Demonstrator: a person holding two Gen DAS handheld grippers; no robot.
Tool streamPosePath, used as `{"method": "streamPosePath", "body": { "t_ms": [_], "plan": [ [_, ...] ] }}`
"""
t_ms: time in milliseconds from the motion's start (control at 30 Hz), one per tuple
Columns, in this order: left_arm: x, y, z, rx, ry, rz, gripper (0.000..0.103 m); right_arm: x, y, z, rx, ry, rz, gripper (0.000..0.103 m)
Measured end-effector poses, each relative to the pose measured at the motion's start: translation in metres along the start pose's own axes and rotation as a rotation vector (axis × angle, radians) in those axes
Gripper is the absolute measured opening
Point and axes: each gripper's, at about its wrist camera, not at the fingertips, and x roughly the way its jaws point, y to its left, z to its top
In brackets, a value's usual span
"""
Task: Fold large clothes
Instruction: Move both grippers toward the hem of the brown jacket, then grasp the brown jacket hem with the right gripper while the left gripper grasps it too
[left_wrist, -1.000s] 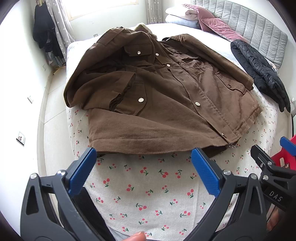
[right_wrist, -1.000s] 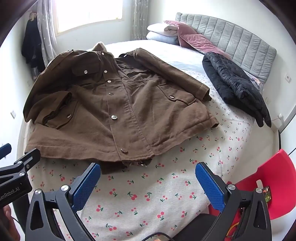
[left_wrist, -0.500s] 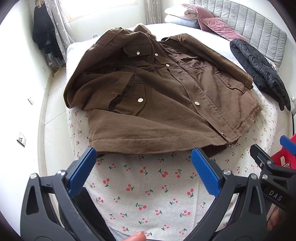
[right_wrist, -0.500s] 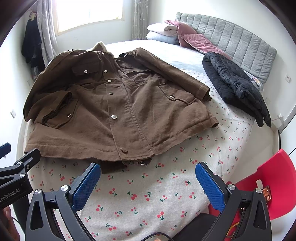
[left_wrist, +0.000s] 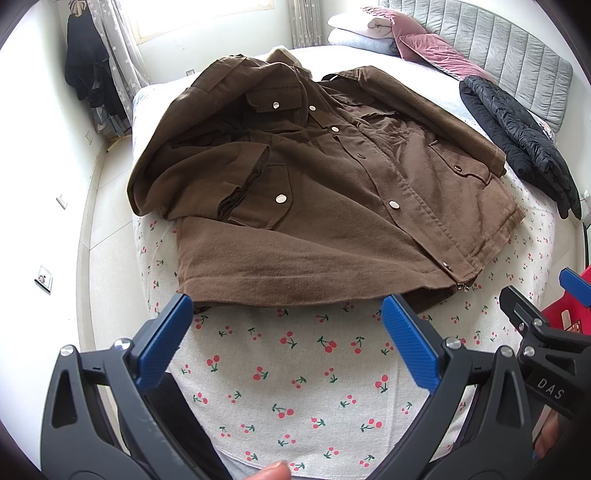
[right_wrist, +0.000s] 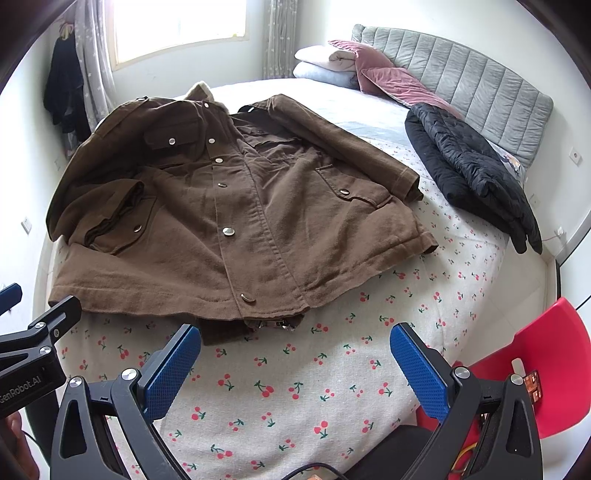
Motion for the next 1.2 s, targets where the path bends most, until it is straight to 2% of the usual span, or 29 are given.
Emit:
{"method": "streamPosePath", "body": {
  "t_ms": [233,367,600,767,867,900,967,1067,1133,1200],
  "plan": [
    [0.004,0.001,-0.002,0.002,0.004,0.006,0.102,0.002,0.000,0.000,-0.003,0.008,0.001,0.103],
    [0.007,0.000,-0.002,0.003,0.010,0.008,0.102,0.003,-0.001,0.000,0.010,-0.032,0.012,0.103],
    [0.012,0.007,-0.001,-0.018,0.005,0.002,0.102,0.016,-0.009,0.006,0.028,0.002,0.019,0.103],
    [0.018,0.009,-0.001,-0.004,-0.004,-0.078,0.102,0.025,-0.018,0.013,0.042,-0.001,0.028,0.103],
    [0.020,0.012,0.001,0.023,-0.005,-0.095,0.102,0.031,-0.027,0.019,0.036,-0.020,0.057,0.103],
    [0.020,0.014,0.001,0.034,-0.009,-0.098,0.102,0.033,-0.030,0.022,0.010,-0.044,0.089,0.103],
    [0.021,0.021,0.003,0.048,-0.019,-0.109,0.102,0.038,-0.039,0.027,-0.025,-0.069,0.223,0.103],
    [0.028,0.041,0.008,0.030,0.012,-0.129,0.102,0.057,-0.056,0.037,-0.012,-0.029,0.368,0.103],
    [0.034,0.055,0.012,0.008,0.037,-0.141,0.102,0.071,-0.069,0.042,0.001,-0.009,0.401,0.103],
    [0.039,0.074,0.017,-0.024,0.042,-0.150,0.102,0.083,-0.082,0.051,-0.008,-0.029,0.405,0.103]
  ]
}}
